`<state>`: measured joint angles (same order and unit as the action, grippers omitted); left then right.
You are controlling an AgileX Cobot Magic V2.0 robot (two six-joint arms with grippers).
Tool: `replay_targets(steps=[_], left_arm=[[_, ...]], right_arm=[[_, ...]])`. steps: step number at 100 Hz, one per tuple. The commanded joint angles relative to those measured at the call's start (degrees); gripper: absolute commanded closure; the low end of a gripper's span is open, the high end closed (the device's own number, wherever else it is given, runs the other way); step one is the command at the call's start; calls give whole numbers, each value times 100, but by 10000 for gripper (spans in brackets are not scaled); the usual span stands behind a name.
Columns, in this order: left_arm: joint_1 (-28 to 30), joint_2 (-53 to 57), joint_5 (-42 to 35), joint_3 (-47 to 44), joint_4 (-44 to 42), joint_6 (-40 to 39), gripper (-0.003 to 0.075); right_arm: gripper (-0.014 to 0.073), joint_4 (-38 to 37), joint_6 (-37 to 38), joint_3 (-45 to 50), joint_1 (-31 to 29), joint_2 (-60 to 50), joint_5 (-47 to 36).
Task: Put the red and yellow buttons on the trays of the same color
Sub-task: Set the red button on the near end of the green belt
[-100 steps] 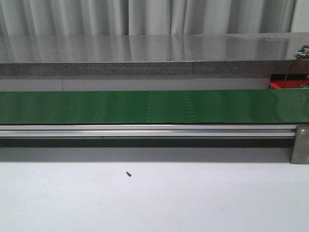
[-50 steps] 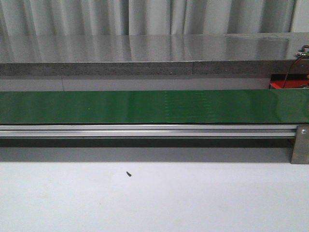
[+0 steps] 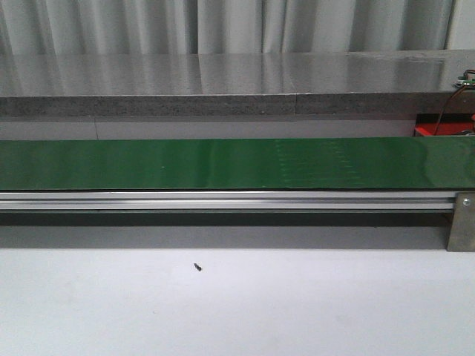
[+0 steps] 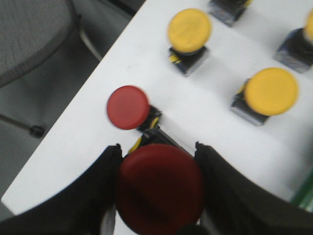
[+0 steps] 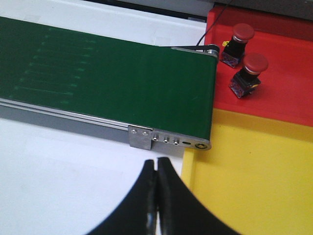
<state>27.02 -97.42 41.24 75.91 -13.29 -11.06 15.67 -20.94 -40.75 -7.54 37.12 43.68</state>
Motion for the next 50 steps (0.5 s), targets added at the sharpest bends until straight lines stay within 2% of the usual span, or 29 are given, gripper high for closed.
replay_targets(steps=[1, 28, 50], left_arm=[[-317, 342, -90, 314, -2, 135, 678], [-1251, 330, -76, 508, 5, 158, 677], [-1694, 234, -16, 508, 360, 501, 677]], right_arm=[[662, 84, -17, -129, -10, -19, -329], [662, 84, -17, -129, -10, -19, -329], [662, 84, -17, -129, -10, -19, -329]])
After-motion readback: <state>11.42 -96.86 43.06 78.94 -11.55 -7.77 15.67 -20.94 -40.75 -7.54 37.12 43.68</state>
